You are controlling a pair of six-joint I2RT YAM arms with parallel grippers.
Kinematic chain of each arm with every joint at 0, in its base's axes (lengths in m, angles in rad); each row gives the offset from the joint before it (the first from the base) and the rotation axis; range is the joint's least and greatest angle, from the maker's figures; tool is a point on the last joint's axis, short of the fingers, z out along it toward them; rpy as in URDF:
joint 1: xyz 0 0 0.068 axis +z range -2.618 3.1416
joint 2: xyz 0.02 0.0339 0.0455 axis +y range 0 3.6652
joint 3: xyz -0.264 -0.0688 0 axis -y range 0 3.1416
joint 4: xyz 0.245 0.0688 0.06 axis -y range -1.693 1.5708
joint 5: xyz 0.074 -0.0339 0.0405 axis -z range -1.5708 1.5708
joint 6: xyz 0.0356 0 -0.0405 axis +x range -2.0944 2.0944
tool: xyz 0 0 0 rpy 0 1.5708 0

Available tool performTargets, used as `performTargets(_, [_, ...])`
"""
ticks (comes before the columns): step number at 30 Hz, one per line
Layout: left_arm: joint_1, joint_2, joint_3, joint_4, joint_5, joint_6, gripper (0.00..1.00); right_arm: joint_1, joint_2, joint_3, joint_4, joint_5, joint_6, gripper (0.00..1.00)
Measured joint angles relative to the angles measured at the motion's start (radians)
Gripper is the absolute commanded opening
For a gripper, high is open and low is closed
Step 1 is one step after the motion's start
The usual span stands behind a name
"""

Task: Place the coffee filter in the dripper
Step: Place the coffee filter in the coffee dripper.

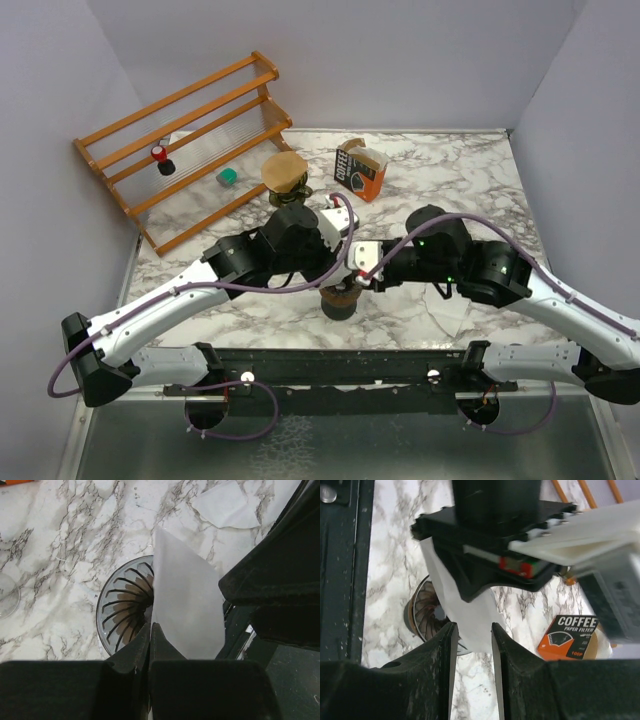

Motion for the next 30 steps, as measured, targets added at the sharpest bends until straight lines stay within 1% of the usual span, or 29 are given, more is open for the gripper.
performTargets(6, [-0.006, 0.003, 0.0, 0.004, -0.024, -0.008, 0.0, 0.0, -0.015, 0.013, 0.059, 0.111, 0.222, 0.36])
performTargets(8, [-0.006, 0.007, 0.0, 0.003, -0.031, -0.01, 0.09, 0.0, -0.037, -0.005, 0.088, 0.143, 0.282, 0.37])
performTargets(11, [-0.006, 0.011, 0.0, 0.003, -0.033, -0.013, 0.25, 0.0, -0.084, -0.053, 0.122, 0.183, 0.36, 0.38])
performTargets(13, [-0.006, 0.012, 0.0, 0.003, -0.033, -0.015, 0.31, 0.0, -0.104, -0.075, 0.134, 0.202, 0.394, 0.38])
performTargets(16, [-0.006, 0.012, 0.0, 0.003, -0.032, -0.015, 0.35, 0.0, -0.126, -0.111, 0.152, 0.221, 0.435, 0.39])
performTargets(20, [-0.007, 0.012, 0.0, 0.003, -0.032, -0.015, 0.38, 0.0, -0.147, -0.149, 0.164, 0.237, 0.476, 0.4])
performTargets(26, [-0.013, 0.011, 0.006, 0.002, -0.029, -0.014, 0.39, 0.0, -0.176, -0.17, 0.174, 0.24, 0.497, 0.4])
performTargets(30, [-0.013, 0.008, 0.037, 0.001, -0.027, -0.006, 0.39, 0.0, -0.19, -0.18, 0.184, 0.24, 0.507, 0.4])
